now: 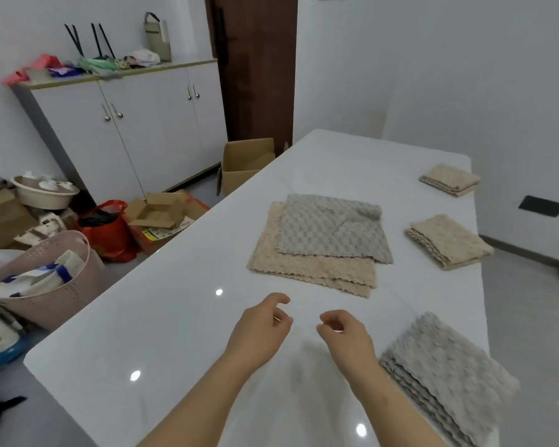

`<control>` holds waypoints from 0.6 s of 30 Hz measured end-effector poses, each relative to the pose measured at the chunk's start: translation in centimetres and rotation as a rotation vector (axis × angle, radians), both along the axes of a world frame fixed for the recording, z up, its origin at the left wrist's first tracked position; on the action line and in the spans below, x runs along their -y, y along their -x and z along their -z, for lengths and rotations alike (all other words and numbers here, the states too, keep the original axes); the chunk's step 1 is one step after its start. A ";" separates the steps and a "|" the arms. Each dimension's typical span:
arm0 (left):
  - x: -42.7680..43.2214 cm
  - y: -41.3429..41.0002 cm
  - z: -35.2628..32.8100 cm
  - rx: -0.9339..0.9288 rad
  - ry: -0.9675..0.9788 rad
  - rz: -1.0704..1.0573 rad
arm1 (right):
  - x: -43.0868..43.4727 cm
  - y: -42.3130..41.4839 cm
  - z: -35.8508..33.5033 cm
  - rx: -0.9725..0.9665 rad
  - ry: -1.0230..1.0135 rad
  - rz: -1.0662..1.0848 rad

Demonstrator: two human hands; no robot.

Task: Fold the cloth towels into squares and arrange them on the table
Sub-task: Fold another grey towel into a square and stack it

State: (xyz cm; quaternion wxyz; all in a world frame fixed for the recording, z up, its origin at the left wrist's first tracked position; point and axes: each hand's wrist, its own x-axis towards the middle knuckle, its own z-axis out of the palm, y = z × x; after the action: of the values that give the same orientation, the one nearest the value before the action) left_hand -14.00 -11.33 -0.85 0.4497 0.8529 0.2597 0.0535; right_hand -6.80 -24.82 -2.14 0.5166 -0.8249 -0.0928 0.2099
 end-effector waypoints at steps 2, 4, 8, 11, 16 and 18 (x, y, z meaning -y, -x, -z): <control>-2.8 -2.2 0.2 0.001 -0.010 0.054 | -2.4 -1.7 0.1 0.012 0.004 0.067; -5.7 -4.6 0.2 0.000 -0.044 0.128 | -4.8 -3.4 0.3 0.007 0.000 0.146; -10.2 -9.8 0.9 0.011 -0.179 0.281 | -8.4 -6.2 0.8 0.008 0.025 0.278; -11.8 -13.4 2.6 0.052 -0.337 0.346 | -9.5 -7.5 1.9 -0.006 0.011 0.357; -12.4 -17.5 6.3 0.106 -0.492 0.408 | -9.9 -8.6 4.3 0.001 0.019 0.463; -12.5 -18.4 7.5 0.060 -0.476 0.384 | -9.8 -9.0 4.9 0.043 0.065 0.478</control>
State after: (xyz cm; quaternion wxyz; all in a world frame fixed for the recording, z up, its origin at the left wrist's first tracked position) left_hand 4.38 1.20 -8.38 0.2465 0.9659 0.0603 0.0522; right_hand 2.25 -14.99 -7.09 0.5227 -0.8438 0.1010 0.0670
